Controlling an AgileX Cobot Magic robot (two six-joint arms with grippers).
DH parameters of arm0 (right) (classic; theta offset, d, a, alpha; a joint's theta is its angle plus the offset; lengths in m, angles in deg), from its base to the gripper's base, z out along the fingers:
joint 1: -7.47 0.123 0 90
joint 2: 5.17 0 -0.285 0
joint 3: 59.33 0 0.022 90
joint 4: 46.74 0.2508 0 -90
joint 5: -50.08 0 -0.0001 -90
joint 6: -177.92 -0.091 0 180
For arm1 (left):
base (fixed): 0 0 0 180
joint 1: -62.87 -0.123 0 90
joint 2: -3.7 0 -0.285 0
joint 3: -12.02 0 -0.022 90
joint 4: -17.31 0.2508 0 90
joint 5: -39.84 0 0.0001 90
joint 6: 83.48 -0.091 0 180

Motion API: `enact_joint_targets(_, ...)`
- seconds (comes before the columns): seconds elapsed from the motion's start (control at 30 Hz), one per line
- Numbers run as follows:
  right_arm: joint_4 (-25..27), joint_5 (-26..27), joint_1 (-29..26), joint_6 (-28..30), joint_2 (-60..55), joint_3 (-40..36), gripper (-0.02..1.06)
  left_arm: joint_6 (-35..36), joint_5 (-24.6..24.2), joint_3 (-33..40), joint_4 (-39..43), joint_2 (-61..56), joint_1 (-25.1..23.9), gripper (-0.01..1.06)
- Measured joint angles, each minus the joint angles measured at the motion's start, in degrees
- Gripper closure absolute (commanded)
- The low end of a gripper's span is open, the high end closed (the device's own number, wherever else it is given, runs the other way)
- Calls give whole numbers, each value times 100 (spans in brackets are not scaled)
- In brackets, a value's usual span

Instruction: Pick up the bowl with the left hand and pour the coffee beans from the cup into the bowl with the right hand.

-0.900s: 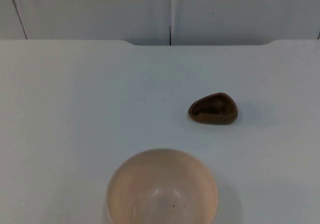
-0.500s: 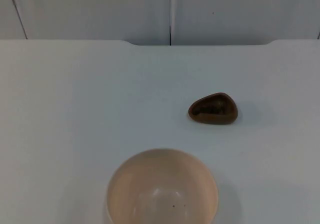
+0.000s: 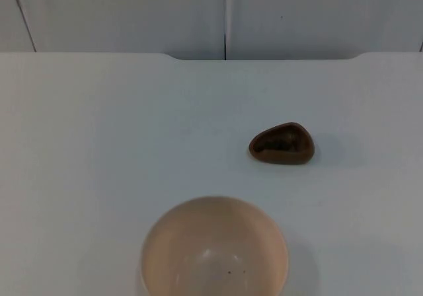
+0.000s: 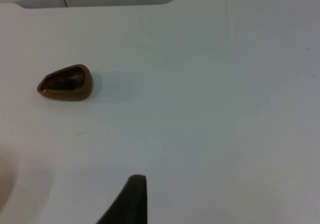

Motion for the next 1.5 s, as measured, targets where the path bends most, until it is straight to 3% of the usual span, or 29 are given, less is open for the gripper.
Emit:
enact_joint_targets(0.4,0,0,0,0,0,0,-1,-25,37,-103,-433,286,0,4)
enact_joint_targets(1.07,0,0,0,0,0,0,-1,-1850,-103,-103,-2574,2178,0,6)
enact_joint_targets(1.5,0,0,0,0,0,0,-1,-2317,-256,-103,-2791,3053,0,6)
